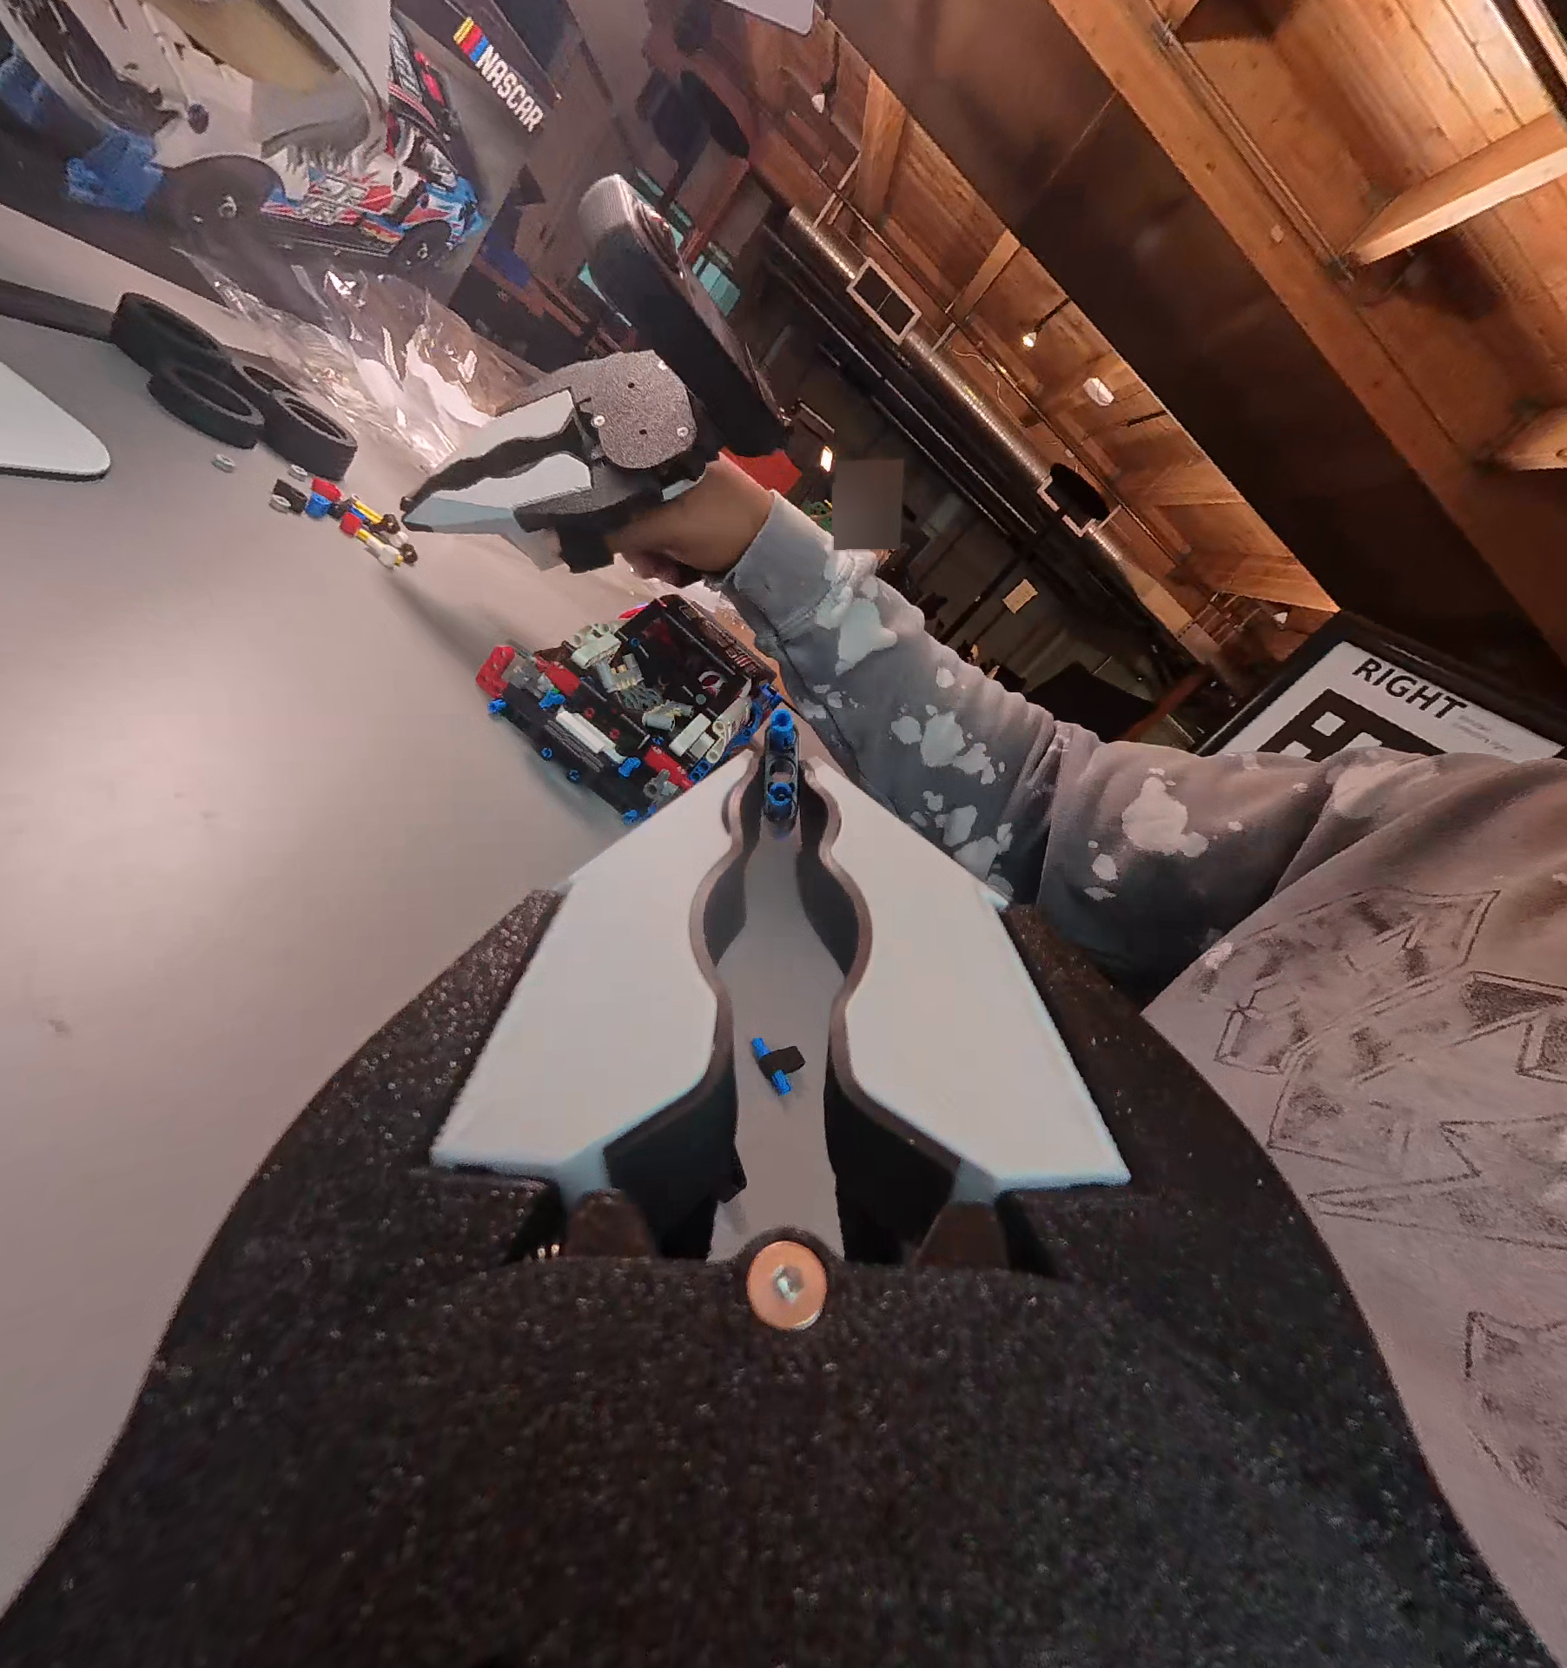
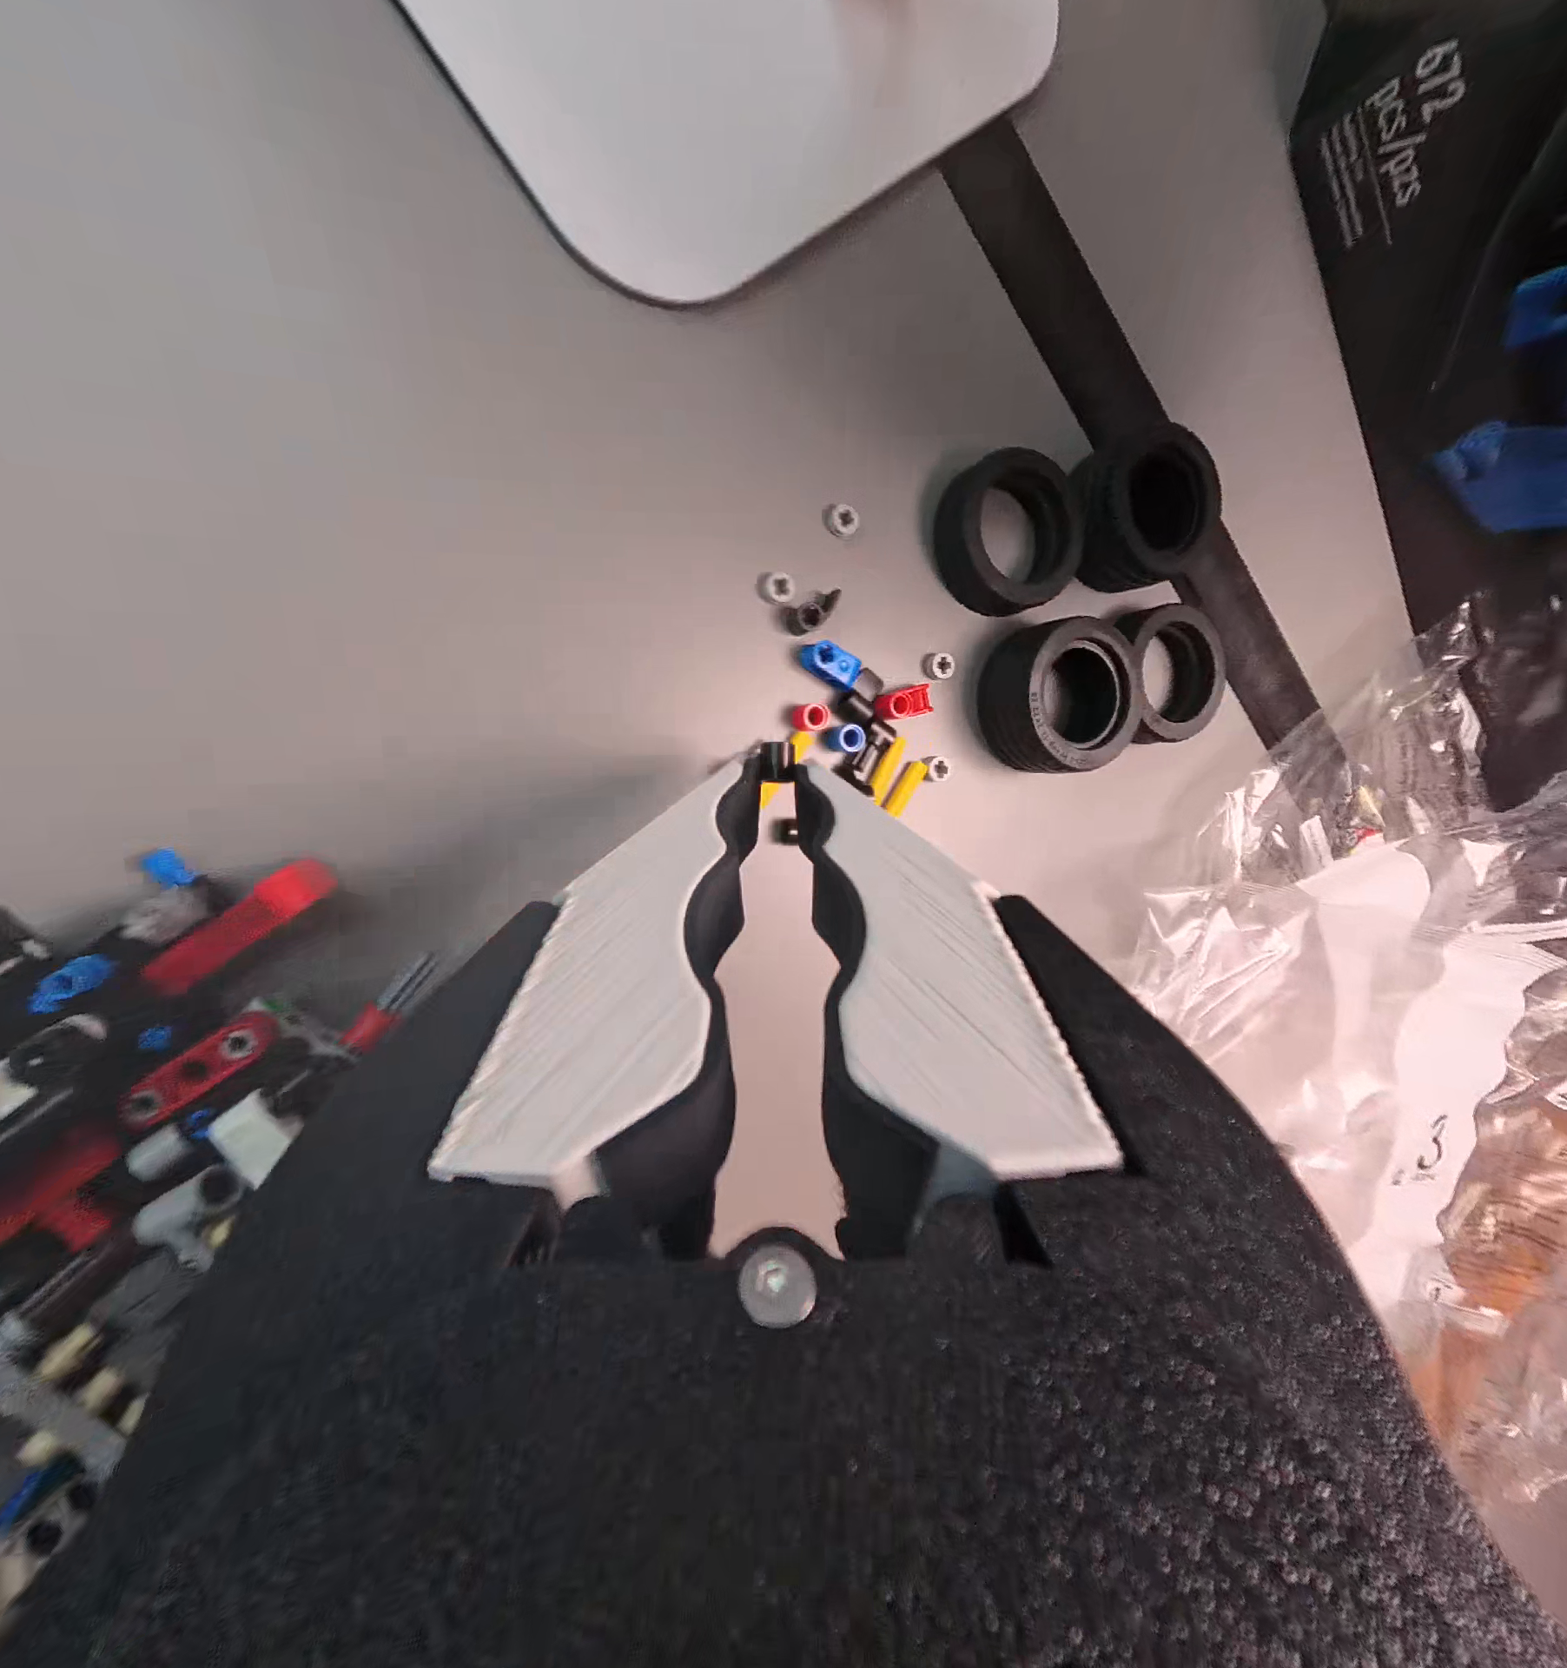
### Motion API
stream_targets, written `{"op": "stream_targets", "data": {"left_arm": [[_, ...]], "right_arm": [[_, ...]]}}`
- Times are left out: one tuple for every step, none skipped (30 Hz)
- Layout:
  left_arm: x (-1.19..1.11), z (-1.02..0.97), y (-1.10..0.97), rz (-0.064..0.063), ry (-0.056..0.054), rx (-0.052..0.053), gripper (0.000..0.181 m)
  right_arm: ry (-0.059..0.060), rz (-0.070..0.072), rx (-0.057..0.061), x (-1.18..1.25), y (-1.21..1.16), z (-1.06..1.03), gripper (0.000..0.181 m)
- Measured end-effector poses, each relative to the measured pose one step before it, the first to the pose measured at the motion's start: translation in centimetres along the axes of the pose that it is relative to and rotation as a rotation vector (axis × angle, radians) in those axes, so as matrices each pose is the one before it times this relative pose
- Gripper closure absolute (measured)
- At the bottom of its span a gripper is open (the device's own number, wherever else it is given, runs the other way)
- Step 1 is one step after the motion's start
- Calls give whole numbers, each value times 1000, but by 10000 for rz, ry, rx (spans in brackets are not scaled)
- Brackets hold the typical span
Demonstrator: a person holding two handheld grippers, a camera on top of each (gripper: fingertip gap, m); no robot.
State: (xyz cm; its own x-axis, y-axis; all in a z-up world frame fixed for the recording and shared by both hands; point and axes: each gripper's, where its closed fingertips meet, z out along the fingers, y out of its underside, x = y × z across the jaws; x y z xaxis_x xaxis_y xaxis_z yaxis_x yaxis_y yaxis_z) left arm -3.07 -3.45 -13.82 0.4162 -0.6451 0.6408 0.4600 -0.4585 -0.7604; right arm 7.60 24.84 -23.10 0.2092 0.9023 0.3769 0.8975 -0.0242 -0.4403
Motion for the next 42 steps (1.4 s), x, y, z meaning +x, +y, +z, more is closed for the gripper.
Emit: {"op": "stream_targets", "data": {"left_arm": [[-199,-54,39,-59,-74,6,177],[-115,-28,0,-50,-39,22,177],[-44,-14,-22,-30,-12,21,177],[-42,5,5,-11,-9,-6,177],[-40,17,21,8,-21,-15,177],[-31,30,36,3,-7,-15,177],[-6,37,59,-32,21,-17,177],[19,30,42,-60,40,-1,177],[44,34,32,-71,53,15,177],[41,28,28,-75,57,10,177],[53,28,-5,-82,56,19,177],[75,16,-58,-112,78,62,177],[92,11,-92,-145,100,77,177],[120,32,-13,-124,115,41,177],[113,69,75,-51,94,-28,177],[96,105,151,22,53,-86,177],[92,134,163,46,39,-88,177],[151,134,136,25,74,-56,177],[211,142,96,-20,119,-24,177],[219,140,103,-36,124,-16,177],[172,126,111,-12,84,-15,177],[141,108,75,30,55,-5,176],[158,96,80,50,58,-12,176],[153,83,59,56,52,-23,176],[140,74,48,58,36,-21,177],[112,49,41,51,29,-26,176],[118,29,23,41,39,-18,177],[85,-17,-47,26,13,24,177],[30,-26,-38,32,-11,-2,177],[-29,-16,34,42,-47,-39,177],[-75,-9,24,60,-66,-35,177],[48,15,78,72,12,-62,176],[179,31,111,67,98,-95,176],[118,20,59,50,43,-70,176],[24,22,155,78,-24,-139,176],[50,17,150,154,-47,-129,177],[96,-12,-155,112,-43,80,177],[147,-52,-417,-122,54,277,178],[81,-70,-470,-138,37,317,179],[-48,-71,-381,52,-66,240,179],[-86,-76,-277,107,-93,149,179],[-121,-68,-205,48,-86,109,179]], "right_arm": [[-75,43,-266,382,403,655,175],[-12,9,-206,309,278,487,175],[3,-13,-62,182,66,350,175],[29,-29,-95,158,134,319,175],[72,-29,-72,198,140,285,175],[-18,-17,9,66,61,175,173],[-16,59,96,82,-39,29,169],[86,83,112,258,-71,-161,166],[160,6,267,309,-314,-385,163],[95,-49,418,122,-567,-625,161],[93,1,524,12,-835,-882,161],[-33,75,684,-371,-1215,-1164,162],[-290,127,871,-1052,-1650,-1397,162],[-558,156,1007,-1771,-1973,-1466,163],[-840,242,1037,-2492,-2096,-1316,163],[-1162,342,970,-3211,-1979,-1022,164],[-1314,412,838,-3619,-1672,-572,164],[-1228,358,657,-3535,-1167,-45,165],[-1105,205,432,-3297,-574,372,165],[-811,92,281,-2679,-171,697,165],[-443,13,179,-1866,77,839,166],[-258,21,176,-1327,90,798,168],[-306,108,156,-1142,105,731,169],[-209,170,85,-733,159,656,170],[-53,120,61,-318,155,537,170],[-75,51,29,-224,160,389,171],[35,56,120,38,-53,217,174],[2,68,165,70,-146,53,176],[-73,128,109,1,-118,1,177],[-68,119,5,-6,49,22,177],[39,63,10,114,46,42,177],[10,45,65,7,-2,43,177],[-112,44,81,-205,-29,34,178],[-73,-23,91,-158,-45,-28,178],[0,-70,-31,-39,122,-28,178],[-63,-78,-83,-120,188,-34,178],[-26,47,67,-78,-42,-35,178],[9,245,237,-6,-343,6,178],[-35,320,275,-6,-421,38,178],[59,162,236,152,-295,89,178],[27,113,201,160,-154,96,179],[-59,230,214,137,-89,79,179]]}}
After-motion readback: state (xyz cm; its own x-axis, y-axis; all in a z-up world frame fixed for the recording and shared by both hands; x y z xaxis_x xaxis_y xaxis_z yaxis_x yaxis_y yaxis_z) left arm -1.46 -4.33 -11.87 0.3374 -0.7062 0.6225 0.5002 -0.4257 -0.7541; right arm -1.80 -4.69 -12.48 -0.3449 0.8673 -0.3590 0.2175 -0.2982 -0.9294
